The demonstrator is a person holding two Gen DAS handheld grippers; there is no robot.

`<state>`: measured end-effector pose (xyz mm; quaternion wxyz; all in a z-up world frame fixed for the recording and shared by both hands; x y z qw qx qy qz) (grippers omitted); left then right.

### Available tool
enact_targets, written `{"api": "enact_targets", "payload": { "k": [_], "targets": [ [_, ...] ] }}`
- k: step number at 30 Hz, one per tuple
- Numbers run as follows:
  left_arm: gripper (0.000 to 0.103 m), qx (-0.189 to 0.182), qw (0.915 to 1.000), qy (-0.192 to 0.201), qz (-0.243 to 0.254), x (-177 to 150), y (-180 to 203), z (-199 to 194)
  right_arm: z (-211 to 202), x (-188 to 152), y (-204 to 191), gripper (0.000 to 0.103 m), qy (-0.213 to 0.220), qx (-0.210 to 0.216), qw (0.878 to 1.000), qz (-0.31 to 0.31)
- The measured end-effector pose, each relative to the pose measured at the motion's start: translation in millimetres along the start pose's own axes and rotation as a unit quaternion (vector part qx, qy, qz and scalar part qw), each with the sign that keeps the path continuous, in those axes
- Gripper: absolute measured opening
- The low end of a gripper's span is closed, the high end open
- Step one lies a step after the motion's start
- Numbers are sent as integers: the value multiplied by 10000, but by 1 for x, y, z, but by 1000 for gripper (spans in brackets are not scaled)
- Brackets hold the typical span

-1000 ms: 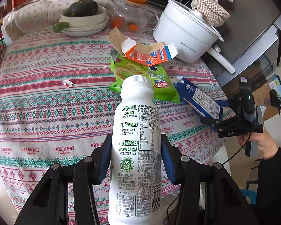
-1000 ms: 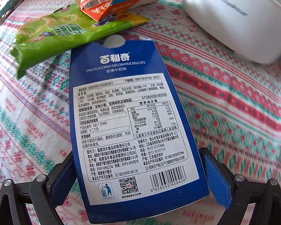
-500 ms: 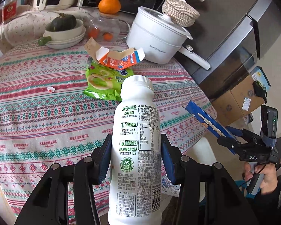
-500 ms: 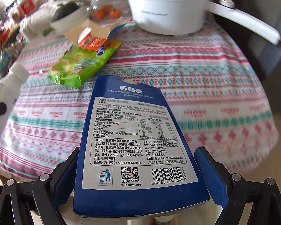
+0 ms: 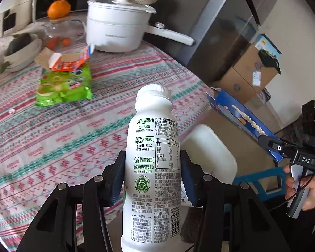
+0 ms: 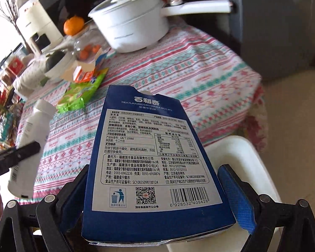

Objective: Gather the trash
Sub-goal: 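Carry the yogurt bottle and biscuit box over the bin and release the bottle, then open the right gripper over the bin to drop the biscuit box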

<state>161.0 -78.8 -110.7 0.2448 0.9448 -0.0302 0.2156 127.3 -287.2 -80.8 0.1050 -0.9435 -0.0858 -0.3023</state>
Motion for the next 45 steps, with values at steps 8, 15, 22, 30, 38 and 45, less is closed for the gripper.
{"api": "enact_targets", "payload": {
  "k": [8, 15, 22, 30, 38, 45],
  "targets": [
    [52, -247, 9930, -803, 826, -51, 74, 67, -13, -45, 48, 96, -288, -416, 9966, 643],
    [52, -119, 9848, -1328, 1115, -88, 96, 130, -24, -61, 75, 96, -322, -744, 9929, 875],
    [52, -55, 9831, -1280, 1308, -85, 103, 151, -19, -70, 85, 96, -530, -839, 9912, 880],
    [74, 72, 9883, -930, 1210, -59, 99, 136, -15, -83, 99, 96, -754, -947, 9878, 976],
    [74, 181, 9906, -545, 1245, -45, 84, 98, -4, -89, 96, 96, -1025, -980, 9861, 861],
    [75, 388, 9916, -351, 1183, -37, 59, 74, 15, -97, 88, 97, -1446, -1057, 9816, 670]
  ]
}}
Point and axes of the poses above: each gripper's, at about its wrist camera, not at the fingertips, and z roughly the way its jaws point, y to its right, x to its top, the point moved 8 cm from there along z, roughly the way its jaws point, and after that the axes turned 15 degrees about -z, right-handed, at the moved point
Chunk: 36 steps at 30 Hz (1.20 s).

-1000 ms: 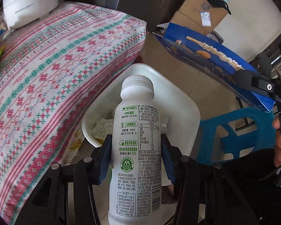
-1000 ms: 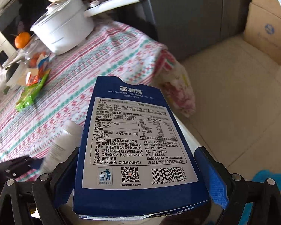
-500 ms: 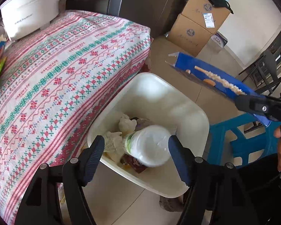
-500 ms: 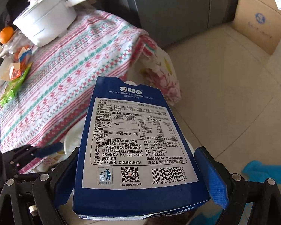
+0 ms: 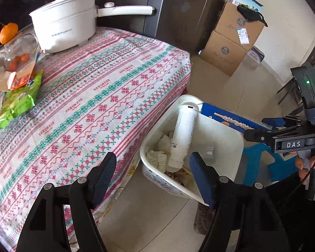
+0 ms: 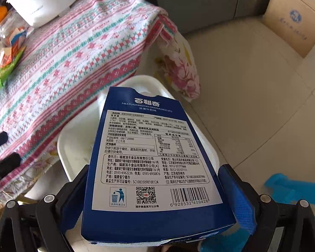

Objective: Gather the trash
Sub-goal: 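Open the right gripper over the bin to drop the biscuit box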

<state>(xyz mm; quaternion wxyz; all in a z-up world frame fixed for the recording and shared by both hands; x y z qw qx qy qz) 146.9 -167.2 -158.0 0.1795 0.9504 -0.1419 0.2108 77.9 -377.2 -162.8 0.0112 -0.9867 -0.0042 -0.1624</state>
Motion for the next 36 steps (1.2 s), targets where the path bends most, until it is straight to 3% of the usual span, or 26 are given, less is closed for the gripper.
{"api": "enact_targets", "payload": {
  "k": [7, 17, 29, 36],
  "targets": [
    [75, 123, 9998, 57, -149, -4, -23, -11, 23, -10, -18, 97, -531, -42, 9976, -441],
    [75, 230, 9992, 117, -315, -7, -42, -19, 48, -34, -44, 97, -1191, -76, 9850, -1246],
    [81, 331, 9986, 201, -350, -5, -45, -25, 40, -22, -48, 97, -973, 69, 9901, -1009],
    [81, 552, 9970, 306, -439, 4, -64, -35, 19, 0, -53, 97, -464, 238, 9953, -817]
  ]
}}
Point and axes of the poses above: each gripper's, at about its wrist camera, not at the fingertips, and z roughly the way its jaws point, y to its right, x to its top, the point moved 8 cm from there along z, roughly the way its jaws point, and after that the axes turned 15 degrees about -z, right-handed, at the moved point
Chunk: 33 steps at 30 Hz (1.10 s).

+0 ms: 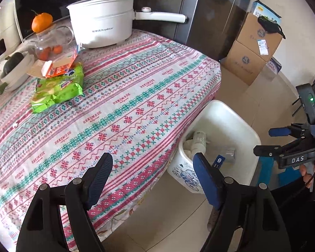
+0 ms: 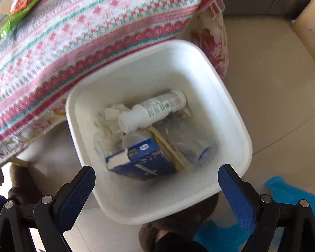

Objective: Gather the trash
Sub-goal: 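Open the right gripper over the bin to drop the biscuit box, then move both grippers back over the table toward the green bag and torn carton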

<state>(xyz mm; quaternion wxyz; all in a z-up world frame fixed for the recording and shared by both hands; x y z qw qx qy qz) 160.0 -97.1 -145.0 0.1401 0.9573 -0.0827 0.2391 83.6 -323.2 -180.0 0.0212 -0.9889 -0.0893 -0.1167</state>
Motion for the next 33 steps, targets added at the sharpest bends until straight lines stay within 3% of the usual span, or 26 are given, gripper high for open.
{"api": "enact_targets", "payload": {
  "k": [6, 15, 19, 23, 33],
  "targets": [
    [81, 427, 9987, 103, -262, 24, -47, -4, -27, 39, -14, 97, 461, 50, 9989, -89],
    [81, 653, 9883, 406, -1320, 75, -143, -15, -51, 118, -52, 97, 903, 105, 9945, -525],
    [81, 528, 9804, 544, -1816, 89, -178, -8, -46, 141, -66, 97, 1187, 219, 9909, -599],
    [81, 437, 9721, 628, -2215, 107, -201, 6, -23, 149, -78, 97, 920, 200, 9926, -764],
    [80, 99, 9468, 408, -3191, 126, -224, 63, -9, 178, -87, 97, 930, 188, 9923, -801]
  ]
}}
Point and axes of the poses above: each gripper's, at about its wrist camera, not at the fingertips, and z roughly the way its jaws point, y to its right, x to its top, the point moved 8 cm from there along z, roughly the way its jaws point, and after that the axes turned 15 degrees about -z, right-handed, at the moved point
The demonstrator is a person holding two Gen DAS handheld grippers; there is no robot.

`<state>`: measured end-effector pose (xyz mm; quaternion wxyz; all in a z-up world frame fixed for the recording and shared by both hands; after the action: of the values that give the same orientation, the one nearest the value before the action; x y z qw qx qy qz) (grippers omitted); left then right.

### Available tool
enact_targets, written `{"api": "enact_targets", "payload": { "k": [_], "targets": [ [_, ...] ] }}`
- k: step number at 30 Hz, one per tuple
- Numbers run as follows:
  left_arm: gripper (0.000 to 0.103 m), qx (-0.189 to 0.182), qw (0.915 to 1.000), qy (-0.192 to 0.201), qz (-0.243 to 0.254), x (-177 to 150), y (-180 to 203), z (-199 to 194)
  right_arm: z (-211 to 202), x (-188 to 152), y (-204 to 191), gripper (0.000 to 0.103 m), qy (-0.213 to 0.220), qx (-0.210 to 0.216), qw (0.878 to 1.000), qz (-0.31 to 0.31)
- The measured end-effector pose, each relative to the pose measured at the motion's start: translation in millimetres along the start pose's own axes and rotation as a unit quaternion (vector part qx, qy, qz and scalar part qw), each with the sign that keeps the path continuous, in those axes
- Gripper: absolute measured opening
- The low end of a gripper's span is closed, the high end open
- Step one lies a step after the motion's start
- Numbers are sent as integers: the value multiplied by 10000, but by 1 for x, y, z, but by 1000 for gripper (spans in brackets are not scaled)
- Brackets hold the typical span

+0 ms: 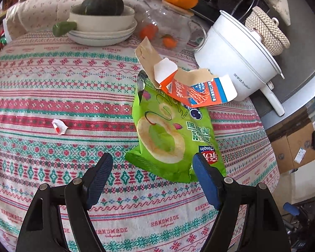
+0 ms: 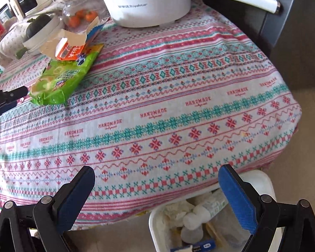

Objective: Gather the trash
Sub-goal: 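Move both grippers back over the table toward the green bag and torn carton, then grasp the green onion rings bag with the left gripper while the right gripper grasps the torn carton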

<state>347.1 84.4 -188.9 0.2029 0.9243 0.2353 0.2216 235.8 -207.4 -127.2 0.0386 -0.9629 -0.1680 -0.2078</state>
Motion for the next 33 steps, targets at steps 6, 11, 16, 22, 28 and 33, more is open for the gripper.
{"api": "enact_targets", "payload": {
  "k": [6, 11, 16, 22, 28, 33],
  "targets": [
    [36, -180, 9977, -416, -505, -7, 4, 23, 6, 3, -5, 97, -63, -38, 9999, -84],
    [31, 44, 9994, -311, -147, -17, 17, 18, 8, 0, -3, 97, -115, -214, 9995, -177],
    [28, 48, 9989, -322, 331, -26, 27, -10, 9, -2, -2, 97, -133, -308, 9991, -242],
    [26, 123, 9966, -56, 815, -31, 11, -69, 3, 7, -10, 97, 46, -287, 9992, -262],
    [24, 320, 9893, 633, 1272, -21, -21, -133, 13, 38, -25, 97, 321, -103, 9991, -239],
    [24, 523, 9814, 1140, 1456, -8, -48, -168, 37, 83, -37, 97, 792, 177, 9965, -223]
  ]
}}
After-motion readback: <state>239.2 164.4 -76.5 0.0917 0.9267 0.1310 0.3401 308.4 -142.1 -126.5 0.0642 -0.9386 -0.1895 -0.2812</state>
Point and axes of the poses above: each gripper's, at about its wrist camera, not at the fingertips, and z roughly the way its jaws point, y to its right, x to its top, the point moved 8 cm from there along z, roughly the way its jaws point, and after that the axes turned 15 degrees about -z, right-handed, at the moved point
